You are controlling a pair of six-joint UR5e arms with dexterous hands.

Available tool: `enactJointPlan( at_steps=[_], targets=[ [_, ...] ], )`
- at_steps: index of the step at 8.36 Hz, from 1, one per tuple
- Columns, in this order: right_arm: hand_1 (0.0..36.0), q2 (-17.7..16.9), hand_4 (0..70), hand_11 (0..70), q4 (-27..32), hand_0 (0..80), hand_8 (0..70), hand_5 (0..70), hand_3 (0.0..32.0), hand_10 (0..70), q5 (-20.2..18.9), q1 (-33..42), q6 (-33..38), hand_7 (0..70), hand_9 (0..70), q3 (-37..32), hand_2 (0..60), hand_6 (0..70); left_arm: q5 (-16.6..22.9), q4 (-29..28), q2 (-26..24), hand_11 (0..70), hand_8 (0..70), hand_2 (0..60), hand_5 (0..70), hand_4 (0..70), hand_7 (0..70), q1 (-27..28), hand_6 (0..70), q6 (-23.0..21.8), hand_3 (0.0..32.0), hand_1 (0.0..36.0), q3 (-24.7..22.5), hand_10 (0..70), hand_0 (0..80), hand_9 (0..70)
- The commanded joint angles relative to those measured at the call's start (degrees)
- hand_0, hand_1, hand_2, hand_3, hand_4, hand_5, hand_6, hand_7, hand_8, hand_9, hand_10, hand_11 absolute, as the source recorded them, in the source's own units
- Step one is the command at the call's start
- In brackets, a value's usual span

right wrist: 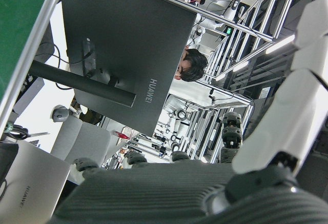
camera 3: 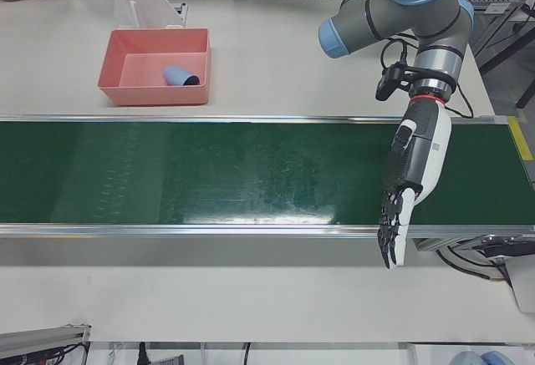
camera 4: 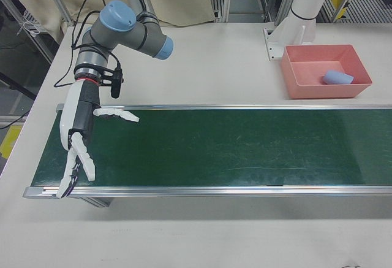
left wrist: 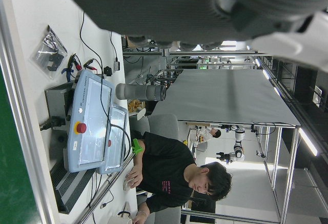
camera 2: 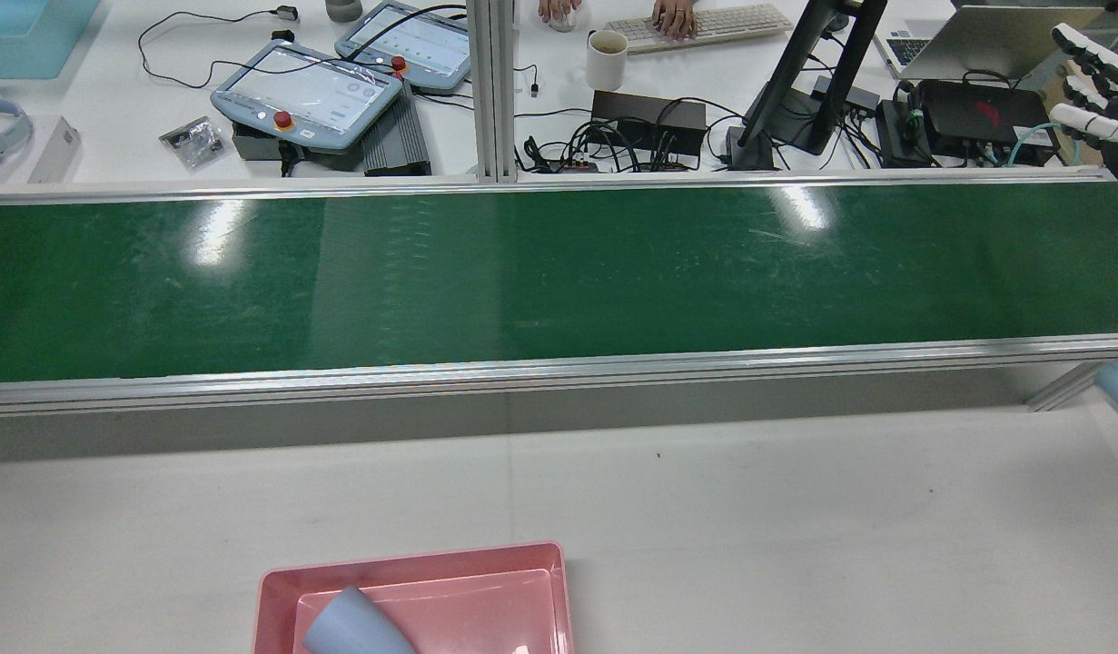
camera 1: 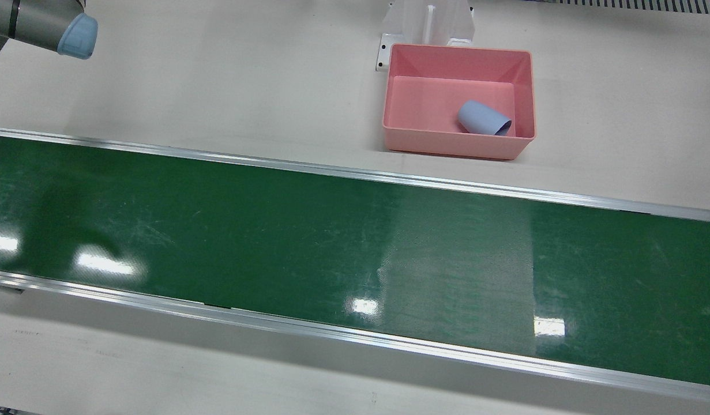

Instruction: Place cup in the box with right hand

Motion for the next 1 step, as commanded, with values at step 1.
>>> enactJointPlan(
  at_steps=[1],
  targets=[
    [11.3, -2.82, 0.0, 0.0, 0.51, 37.6, 0.0, 1.9, 32.0, 0.0, -0.74, 1.33, 3.28, 0.0, 1.4, -0.26, 14.6, 0.0, 0.00, 0.00, 0.00, 0.0, 0.0, 0.0, 0.0, 0.0, 0.0, 0.00, 0.0, 0.00, 0.0, 0.0, -0.06, 0.0, 0.0, 0.0]
  ],
)
